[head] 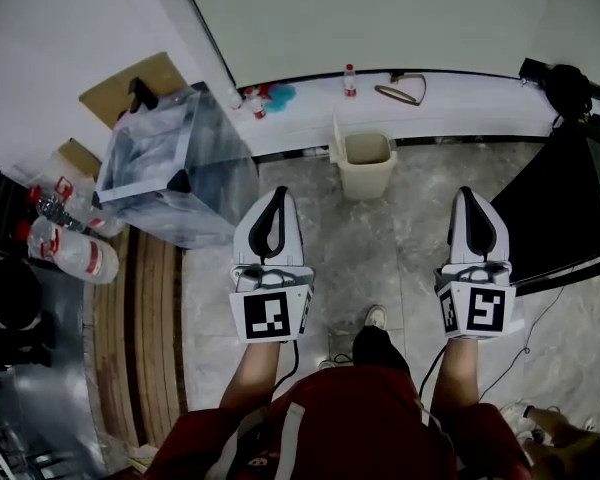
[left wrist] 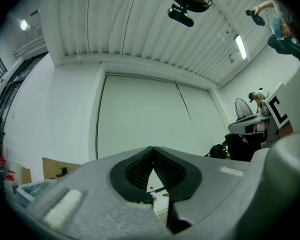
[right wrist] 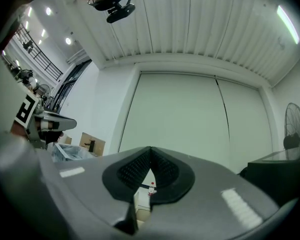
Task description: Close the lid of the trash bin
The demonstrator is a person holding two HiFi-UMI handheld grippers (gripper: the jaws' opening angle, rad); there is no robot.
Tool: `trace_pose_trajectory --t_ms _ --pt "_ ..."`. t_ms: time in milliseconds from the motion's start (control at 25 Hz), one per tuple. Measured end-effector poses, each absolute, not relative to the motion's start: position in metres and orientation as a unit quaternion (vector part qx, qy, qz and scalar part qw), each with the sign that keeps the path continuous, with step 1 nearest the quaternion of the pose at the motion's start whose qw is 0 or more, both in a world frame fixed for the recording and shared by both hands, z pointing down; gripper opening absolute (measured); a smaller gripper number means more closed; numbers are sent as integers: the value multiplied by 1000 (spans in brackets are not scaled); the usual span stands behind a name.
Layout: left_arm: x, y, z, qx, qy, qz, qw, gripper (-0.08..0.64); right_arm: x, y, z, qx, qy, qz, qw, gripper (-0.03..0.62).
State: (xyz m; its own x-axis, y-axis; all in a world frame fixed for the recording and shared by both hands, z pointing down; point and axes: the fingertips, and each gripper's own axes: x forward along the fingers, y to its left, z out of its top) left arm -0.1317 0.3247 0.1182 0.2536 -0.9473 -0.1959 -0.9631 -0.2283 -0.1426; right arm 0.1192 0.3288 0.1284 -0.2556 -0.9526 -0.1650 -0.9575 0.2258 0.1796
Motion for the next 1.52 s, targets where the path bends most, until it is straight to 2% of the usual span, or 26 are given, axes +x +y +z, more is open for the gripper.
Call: trace_pose_trajectory --t_ms 800,1520 --pt "-33 194 107 -781 612 17 122 5 220 198 126 -607 786 112 8 -1" --pt "-52 67 143 -781 617 22 96 5 198 69 146 -600 791 118 -13 0"
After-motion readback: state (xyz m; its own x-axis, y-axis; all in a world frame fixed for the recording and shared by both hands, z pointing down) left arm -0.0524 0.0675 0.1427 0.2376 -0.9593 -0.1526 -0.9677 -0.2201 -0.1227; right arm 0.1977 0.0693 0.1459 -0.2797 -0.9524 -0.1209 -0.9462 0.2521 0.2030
